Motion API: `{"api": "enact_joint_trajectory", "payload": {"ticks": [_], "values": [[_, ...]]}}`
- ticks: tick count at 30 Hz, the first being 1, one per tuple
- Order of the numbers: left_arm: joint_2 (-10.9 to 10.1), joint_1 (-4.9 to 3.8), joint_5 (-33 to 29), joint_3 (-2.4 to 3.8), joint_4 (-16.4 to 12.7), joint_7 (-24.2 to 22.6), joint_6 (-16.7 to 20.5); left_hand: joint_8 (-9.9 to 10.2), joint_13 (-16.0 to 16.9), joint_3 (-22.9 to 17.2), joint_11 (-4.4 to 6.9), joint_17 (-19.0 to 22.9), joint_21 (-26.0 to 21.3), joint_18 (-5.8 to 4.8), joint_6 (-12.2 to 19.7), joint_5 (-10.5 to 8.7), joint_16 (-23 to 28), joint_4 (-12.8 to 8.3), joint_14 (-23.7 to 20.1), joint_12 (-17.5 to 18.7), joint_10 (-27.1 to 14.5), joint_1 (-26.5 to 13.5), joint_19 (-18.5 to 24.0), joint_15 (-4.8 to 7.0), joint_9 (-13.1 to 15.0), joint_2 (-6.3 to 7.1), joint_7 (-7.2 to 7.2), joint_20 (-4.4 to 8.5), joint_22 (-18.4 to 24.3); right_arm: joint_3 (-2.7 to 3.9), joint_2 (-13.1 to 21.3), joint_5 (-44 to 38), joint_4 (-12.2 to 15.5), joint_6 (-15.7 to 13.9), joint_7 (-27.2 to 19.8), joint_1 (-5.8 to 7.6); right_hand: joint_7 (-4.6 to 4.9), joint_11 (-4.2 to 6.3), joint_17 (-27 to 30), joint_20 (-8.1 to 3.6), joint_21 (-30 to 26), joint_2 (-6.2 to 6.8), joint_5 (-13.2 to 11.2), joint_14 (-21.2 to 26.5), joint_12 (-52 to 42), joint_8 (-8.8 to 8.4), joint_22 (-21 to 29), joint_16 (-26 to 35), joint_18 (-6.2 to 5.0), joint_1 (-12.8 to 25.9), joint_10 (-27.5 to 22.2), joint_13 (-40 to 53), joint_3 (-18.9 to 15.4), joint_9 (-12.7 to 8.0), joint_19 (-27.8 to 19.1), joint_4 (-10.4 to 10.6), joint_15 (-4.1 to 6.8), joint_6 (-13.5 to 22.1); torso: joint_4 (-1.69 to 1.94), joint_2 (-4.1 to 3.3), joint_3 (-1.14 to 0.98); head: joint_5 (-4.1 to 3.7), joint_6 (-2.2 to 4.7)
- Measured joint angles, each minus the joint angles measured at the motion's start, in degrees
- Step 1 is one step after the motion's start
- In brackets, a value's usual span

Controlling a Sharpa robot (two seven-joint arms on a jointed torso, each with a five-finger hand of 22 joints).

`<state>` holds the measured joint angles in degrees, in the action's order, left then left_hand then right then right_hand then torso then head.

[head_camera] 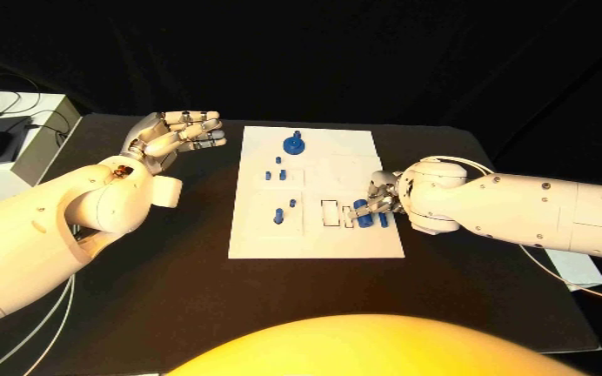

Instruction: Assemble the parts on the task board

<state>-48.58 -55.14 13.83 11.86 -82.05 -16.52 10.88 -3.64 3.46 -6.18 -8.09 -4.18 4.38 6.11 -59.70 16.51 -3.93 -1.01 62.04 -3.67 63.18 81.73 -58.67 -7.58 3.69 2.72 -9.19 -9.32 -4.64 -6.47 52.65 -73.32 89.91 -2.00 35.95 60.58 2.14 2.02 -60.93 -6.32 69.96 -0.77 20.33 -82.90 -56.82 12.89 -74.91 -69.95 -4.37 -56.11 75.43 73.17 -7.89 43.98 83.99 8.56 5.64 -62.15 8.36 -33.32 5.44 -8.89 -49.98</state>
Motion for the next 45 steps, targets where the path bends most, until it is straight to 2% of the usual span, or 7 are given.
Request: {"api": "enact_joint_trajectory", "payload": {"ticks": [10, 12, 16, 23, 28, 35, 45], "values": [[0.00, 0.00, -0.05, 0.00, -0.02, 0.07, -0.04, 0.00, 0.00, 0.00, 0.00, 0.00, 0.00, 0.00, 0.00, 0.00, 0.00, 0.00, 0.00, 0.00, 0.00, 0.00, 0.00, 0.00, 0.00, 0.00, 0.00, 0.00, 0.00, 0.03, 0.41, 0.91, 0.50, -0.72, -0.26, -0.04, 0.24, -0.01, -0.19, 0.00, -0.23, -1.28, 8.46, 0.00, 0.04, -0.27, -0.01, 0.33, 0.02, -1.28, -0.43, -0.38, 0.00, -0.14, 0.00, -2.70, -0.01, 0.24, 0.31, 0.00, 0.13, -0.27, 0.07], [-0.01, 0.00, -0.06, 0.00, -0.02, 0.09, -0.04, 0.00, 0.00, 0.00, 0.00, 0.00, 0.00, 0.00, 0.00, 0.00, 0.00, 0.00, 0.00, 0.00, 0.00, 0.00, 0.00, 0.00, 0.00, 0.00, 0.00, 0.00, 0.00, -0.02, 0.94, 1.45, 1.10, -1.27, -0.33, -0.03, 0.24, -0.10, -0.24, 0.00, 0.01, -1.51, 9.22, 0.00, 0.04, -0.50, -0.04, 0.33, 0.03, -1.52, -0.53, -0.44, -0.14, -0.18, 0.00, -2.84, -0.01, 0.24, 0.35, -0.01, 0.16, -0.29, 0.07], [-0.03, 0.00, -0.08, 0.00, -0.02, 0.12, -0.04, 0.00, 0.00, 0.16, 0.00, 0.00, 0.00, 0.00, 0.21, 0.00, 0.00, 0.16, 0.00, 0.00, 0.00, 0.00, 0.00, 0.00, 0.00, 0.00, -0.21, 0.00, 0.00, -0.14, 1.87, 2.68, 2.21, -2.17, -0.37, 0.35, 0.20, -0.17, -0.37, 0.00, 0.04, -1.95, 9.60, 0.00, 0.26, -0.50, -0.04, 0.33, 0.02, -1.96, -0.62, -0.64, -0.64, -0.40, 0.00, -4.24, -0.01, 0.23, 0.40, -0.01, 0.19, -0.31, 0.13], [-0.01, 0.00, -0.10, 0.00, 0.02, 0.18, -0.06, 0.00, 0.00, 0.16, 0.00, 0.00, 0.00, 0.00, 0.21, 0.00, 0.00, 0.16, 0.00, 0.00, 0.00, 0.00, 0.00, 0.00, 0.00, 0.00, -0.21, 0.00, 0.00, 0.11, 3.21, 5.79, 4.94, -4.00, -0.49, 2.86, 0.13, -0.05, -0.37, 0.00, 0.04, -1.95, 9.61, 0.00, 0.26, -0.25, -0.03, 0.33, 0.03, -1.96, -0.50, -0.70, -0.71, 0.00, 0.00, -4.32, -0.01, 0.15, 0.55, -0.01, 0.29, -0.55, 0.20], [0.00, 0.01, -0.11, 0.00, 0.03, 0.23, -0.07, 0.00, 0.00, 0.16, 0.00, 0.00, 0.00, 0.00, 0.21, 0.00, 0.00, 0.16, 0.00, 0.00, 0.00, 0.00, 0.00, 0.00, 0.00, 0.00, -0.21, 0.00, 0.00, 0.15, 3.54, 8.07, 6.41, -4.91, -0.51, 3.93, 0.13, -0.04, -0.37, 0.00, 0.04, -2.04, 9.61, 0.00, 0.56, -0.25, -0.03, 0.33, 0.03, -1.88, -0.49, -0.82, -0.94, 0.02, 0.00, -4.56, -0.01, 0.15, 0.68, -0.02, 0.34, -0.69, 0.20], [0.00, 0.01, -0.12, 0.00, 0.04, 0.28, -0.09, 0.00, 0.00, 0.16, 0.00, 0.00, 0.00, 0.01, 0.21, 0.00, 0.00, 0.15, 0.00, 0.00, 0.00, 0.00, 0.00, 0.00, 0.00, 0.00, -0.21, 0.00, 0.00, 0.15, 2.35, 10.74, 7.01, -5.38, -0.52, 4.26, 0.14, -0.04, -0.37, 0.01, 0.04, -2.49, 9.60, 0.00, 0.57, -0.26, -0.02, 0.36, 0.02, -1.57, -0.47, -0.90, -0.93, -0.09, 0.00, -4.57, -0.01, 0.16, 0.82, -0.07, 0.41, -0.68, 0.20], [0.02, 0.01, -0.13, 0.00, -0.01, 0.33, -0.13, 0.00, 0.00, 0.16, 0.00, 0.00, 0.00, 0.00, 0.21, 0.00, 0.00, 0.15, 0.00, 0.00, 0.00, 0.00, 0.00, 0.00, 0.00, 0.00, -0.21, 0.00, 0.00, -0.02, -1.17, 12.86, 5.11, -6.33, -0.29, 3.77, 0.21, -0.07, -0.36, 0.01, 0.04, -2.48, 9.51, 0.00, 0.57, -0.33, -0.01, 0.56, 0.02, -1.58, -0.50, -0.95, -0.62, -0.23, 0.00, -4.88, -0.01, 0.24, 1.02, -0.07, 0.48, -0.85, 0.10]]}}
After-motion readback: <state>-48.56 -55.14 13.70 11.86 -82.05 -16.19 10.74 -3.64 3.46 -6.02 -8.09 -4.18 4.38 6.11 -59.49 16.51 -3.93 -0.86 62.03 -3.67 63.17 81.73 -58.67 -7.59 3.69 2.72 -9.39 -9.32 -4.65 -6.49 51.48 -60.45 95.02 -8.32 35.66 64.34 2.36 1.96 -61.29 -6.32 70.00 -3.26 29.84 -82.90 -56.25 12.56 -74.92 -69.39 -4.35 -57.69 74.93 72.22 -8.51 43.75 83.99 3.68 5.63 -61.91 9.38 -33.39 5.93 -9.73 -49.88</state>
